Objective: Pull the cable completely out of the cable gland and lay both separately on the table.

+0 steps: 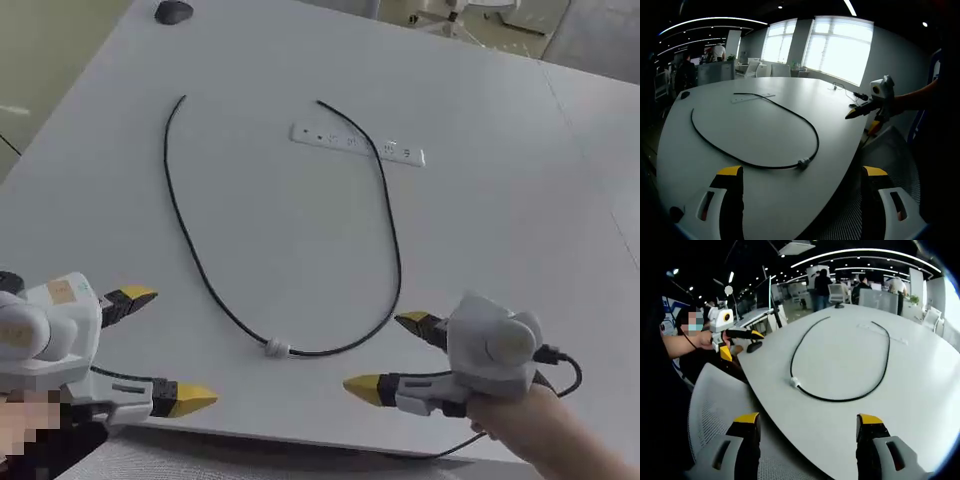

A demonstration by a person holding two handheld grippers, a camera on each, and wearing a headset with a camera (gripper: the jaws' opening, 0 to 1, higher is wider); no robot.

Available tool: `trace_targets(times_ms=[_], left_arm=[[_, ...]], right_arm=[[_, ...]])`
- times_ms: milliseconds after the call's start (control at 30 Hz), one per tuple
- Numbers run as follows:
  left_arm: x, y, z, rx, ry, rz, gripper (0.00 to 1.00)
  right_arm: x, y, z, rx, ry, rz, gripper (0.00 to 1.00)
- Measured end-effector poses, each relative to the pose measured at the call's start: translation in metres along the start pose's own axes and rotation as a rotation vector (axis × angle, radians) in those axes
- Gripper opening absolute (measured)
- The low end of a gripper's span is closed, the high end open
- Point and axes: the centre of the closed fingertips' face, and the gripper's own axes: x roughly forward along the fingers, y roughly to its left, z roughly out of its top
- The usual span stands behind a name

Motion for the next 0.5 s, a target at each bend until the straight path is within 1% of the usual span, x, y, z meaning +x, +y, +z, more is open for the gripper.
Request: trace_targets(times_ms=[100, 133, 233, 300, 367, 500], left_arm=[[0.002, 0.0, -0.002, -0.004, -0.001, -0.002, 0.94], [0.003, -0.001, -0.004, -0.002, 0.01, -0.006, 0.94], [0.005, -0.004, -0.006, -0.005, 0.017, -0.012, 0.94], [0.006, -0.007, -0.006, -0.007, 0.008, -0.02, 0.94], [0.007, -0.011, -0.006, -0.017, 0.006, -0.035, 0.93], [0.007, -0.013, -0.008, -0.013, 0.006, -0.037, 0.92]], right_arm=[[0.009, 0.0, 0.003, -0.022, 0.017, 0.019, 0.74], [0.013, 0.0, 0.004, -0.03, 0.024, 0.028, 0.74], [0.021, 0.001, 0.002, -0.052, 0.051, 0.049, 0.74], [0.025, 0.002, 0.001, -0.065, 0.07, 0.057, 0.74], [0.03, 0.003, 0.001, -0.073, 0.085, 0.066, 0.71], [0.04, 0.007, 0.002, -0.094, 0.106, 0.08, 0.7]])
